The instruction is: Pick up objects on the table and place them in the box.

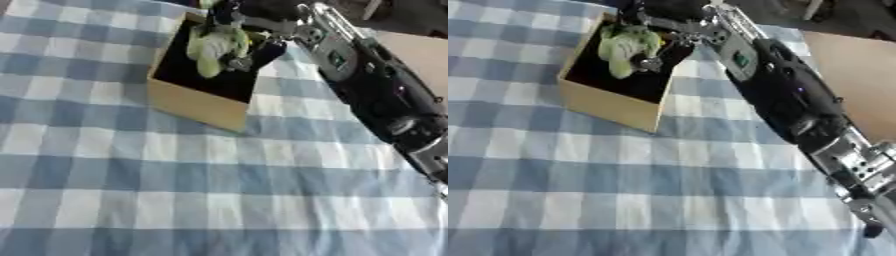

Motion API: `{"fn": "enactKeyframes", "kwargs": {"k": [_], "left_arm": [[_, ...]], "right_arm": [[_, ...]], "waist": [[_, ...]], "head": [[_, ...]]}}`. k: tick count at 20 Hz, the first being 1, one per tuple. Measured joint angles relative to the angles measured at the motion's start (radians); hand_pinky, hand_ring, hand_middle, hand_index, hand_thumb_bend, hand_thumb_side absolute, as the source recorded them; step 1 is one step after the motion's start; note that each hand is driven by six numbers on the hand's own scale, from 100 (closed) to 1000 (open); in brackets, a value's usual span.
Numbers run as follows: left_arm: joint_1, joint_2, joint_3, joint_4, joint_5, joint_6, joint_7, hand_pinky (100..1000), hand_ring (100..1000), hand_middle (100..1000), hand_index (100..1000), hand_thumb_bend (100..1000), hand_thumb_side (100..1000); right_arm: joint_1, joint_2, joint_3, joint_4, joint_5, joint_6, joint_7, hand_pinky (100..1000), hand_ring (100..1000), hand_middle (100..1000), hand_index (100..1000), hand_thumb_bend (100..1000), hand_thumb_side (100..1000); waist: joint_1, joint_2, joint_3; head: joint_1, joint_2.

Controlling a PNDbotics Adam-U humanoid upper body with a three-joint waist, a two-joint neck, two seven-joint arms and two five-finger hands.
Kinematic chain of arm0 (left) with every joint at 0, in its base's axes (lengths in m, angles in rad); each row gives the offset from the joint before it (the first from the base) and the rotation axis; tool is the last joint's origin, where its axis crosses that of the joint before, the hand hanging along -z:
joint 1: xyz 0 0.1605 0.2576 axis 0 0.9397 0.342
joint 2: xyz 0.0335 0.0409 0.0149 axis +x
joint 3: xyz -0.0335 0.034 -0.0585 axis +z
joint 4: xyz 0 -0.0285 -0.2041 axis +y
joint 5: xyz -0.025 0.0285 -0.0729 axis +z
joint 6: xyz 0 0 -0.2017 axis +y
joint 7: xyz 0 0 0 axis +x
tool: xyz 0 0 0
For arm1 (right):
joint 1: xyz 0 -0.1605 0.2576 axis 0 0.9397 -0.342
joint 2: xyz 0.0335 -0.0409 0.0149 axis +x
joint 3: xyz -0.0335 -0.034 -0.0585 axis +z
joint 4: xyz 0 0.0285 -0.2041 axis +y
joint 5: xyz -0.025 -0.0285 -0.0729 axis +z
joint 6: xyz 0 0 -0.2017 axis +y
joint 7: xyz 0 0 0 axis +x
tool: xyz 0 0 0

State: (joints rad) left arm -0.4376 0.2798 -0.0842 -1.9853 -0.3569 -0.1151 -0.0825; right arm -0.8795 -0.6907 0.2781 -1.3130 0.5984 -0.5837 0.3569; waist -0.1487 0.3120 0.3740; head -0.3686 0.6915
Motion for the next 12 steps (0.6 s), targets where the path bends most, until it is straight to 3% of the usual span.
{"fn": "enactKeyframes", "kwargs": {"k": [3,6,8,10,12], "left_arm": [[0.000,0.000,0.000,0.000,0.000,0.001,-0.003,353,563,647,656,100,824],[0.002,0.000,0.000,0.000,0.000,0.001,-0.005,353,563,647,656,100,823],[0.004,0.000,-0.001,0.000,0.000,0.001,-0.006,354,563,648,656,100,822],[0.005,-0.001,-0.001,0.000,0.000,0.002,-0.008,353,564,647,655,100,820],[0.005,-0.001,-0.003,0.000,0.000,0.002,-0.013,353,564,648,655,100,820]], "right_arm": [[0.000,0.000,0.000,-0.018,0.020,-0.004,0.024,878,861,776,859,198,134],[-0.001,0.000,-0.001,-0.040,0.037,0.001,0.042,918,873,796,883,270,316],[-0.001,0.000,-0.001,-0.056,0.048,0.003,0.047,940,878,810,901,247,498],[-0.001,-0.001,-0.001,-0.067,0.062,0.005,0.045,955,882,814,911,226,588],[-0.001,-0.001,-0.002,-0.072,0.072,0.009,0.040,949,872,810,913,207,614]], "waist": [[0.000,0.000,-0.004],[0.000,0.000,-0.005],[0.000,0.000,-0.006],[0.000,-0.001,-0.008],[0.001,-0.001,-0.010]], "head": [[0.005,0.000],[0.005,0.001],[0.006,0.001],[0.006,0.001],[0.006,0.001]]}}
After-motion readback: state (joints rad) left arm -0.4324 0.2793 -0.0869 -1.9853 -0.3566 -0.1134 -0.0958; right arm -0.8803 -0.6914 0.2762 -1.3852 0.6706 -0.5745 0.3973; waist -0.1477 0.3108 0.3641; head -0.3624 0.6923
